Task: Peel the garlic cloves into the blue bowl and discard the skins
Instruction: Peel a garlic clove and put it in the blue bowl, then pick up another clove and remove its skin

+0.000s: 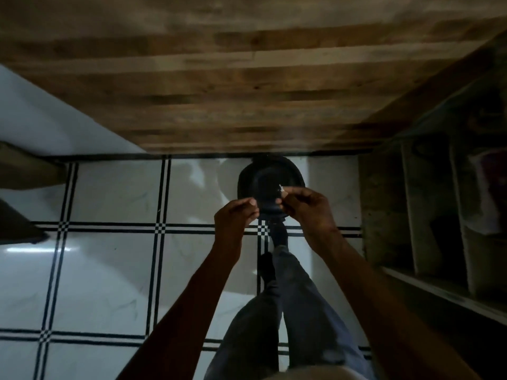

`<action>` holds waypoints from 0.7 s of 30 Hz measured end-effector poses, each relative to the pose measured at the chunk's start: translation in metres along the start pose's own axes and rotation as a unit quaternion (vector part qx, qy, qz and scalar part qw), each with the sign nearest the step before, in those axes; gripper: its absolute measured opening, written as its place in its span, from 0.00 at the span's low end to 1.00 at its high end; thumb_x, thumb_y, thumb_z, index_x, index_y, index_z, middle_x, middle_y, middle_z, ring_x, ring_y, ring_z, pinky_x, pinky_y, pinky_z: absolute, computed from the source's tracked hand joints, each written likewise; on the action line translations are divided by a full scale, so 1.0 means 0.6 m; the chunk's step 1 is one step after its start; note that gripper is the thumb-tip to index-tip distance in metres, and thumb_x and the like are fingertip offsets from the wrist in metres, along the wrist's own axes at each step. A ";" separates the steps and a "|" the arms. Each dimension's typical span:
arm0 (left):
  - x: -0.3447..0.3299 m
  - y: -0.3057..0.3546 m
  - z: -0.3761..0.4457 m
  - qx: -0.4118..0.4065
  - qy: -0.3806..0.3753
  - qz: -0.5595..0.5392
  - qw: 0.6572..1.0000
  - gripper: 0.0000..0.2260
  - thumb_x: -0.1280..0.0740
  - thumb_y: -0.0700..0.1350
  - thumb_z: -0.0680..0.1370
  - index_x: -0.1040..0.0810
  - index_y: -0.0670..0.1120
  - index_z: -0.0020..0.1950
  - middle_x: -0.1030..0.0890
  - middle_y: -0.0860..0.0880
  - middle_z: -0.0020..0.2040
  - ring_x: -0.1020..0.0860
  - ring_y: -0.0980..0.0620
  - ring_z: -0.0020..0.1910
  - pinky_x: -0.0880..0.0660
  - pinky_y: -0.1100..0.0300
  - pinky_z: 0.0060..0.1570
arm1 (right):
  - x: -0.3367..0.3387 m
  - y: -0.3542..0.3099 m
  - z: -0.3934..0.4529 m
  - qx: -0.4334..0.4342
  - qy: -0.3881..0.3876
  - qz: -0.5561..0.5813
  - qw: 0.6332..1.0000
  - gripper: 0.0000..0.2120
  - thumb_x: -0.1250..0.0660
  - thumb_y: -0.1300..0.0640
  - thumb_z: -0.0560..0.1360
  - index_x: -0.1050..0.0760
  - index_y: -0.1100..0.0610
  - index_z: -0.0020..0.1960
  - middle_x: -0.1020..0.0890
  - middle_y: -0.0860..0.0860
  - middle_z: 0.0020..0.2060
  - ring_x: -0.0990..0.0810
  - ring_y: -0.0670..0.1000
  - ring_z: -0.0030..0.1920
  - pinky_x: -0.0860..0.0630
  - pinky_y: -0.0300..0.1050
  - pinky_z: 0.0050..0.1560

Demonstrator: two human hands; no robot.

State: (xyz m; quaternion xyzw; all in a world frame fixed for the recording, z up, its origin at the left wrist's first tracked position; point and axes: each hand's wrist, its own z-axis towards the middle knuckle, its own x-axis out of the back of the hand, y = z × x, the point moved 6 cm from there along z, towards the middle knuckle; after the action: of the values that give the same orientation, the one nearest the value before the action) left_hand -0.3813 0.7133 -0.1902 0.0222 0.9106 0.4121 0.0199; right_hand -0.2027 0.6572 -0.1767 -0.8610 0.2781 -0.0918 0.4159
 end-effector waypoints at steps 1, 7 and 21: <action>0.000 -0.018 0.019 0.010 0.003 -0.008 1.000 0.06 0.27 0.36 0.78 0.16 0.40 0.54 0.14 0.39 0.51 0.14 0.45 0.51 0.17 0.59 0.53 | -0.003 0.019 0.021 -0.010 0.001 -0.001 1.000 0.06 0.29 0.61 0.79 0.17 0.59 0.55 0.13 0.59 0.52 0.14 0.59 0.56 0.20 0.59 0.65; -0.005 -0.143 0.133 0.059 0.005 -0.031 0.998 0.04 0.27 0.34 0.77 0.16 0.40 0.51 0.14 0.43 0.44 0.17 0.46 0.46 0.20 0.53 0.56 | -0.005 0.140 0.148 -0.059 0.020 0.028 0.998 0.10 0.28 0.68 0.78 0.19 0.69 0.59 0.15 0.62 0.50 0.15 0.56 0.46 0.17 0.50 0.55; -0.033 -0.343 0.409 0.117 0.004 0.040 0.992 0.05 0.31 0.35 0.80 0.18 0.38 0.55 0.15 0.49 0.44 0.18 0.52 0.45 0.20 0.60 0.47 | -0.016 0.368 0.415 -0.153 0.028 -0.066 0.986 0.06 0.34 0.66 0.81 0.21 0.62 0.57 0.17 0.60 0.54 0.15 0.60 0.56 0.17 0.52 0.59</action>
State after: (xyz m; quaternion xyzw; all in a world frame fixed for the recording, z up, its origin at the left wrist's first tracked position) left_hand -0.3530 0.7605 -0.5060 0.0596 0.9511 0.3030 -0.0027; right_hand -0.2026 0.7182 -0.5043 -0.9279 0.2431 -0.0996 0.2647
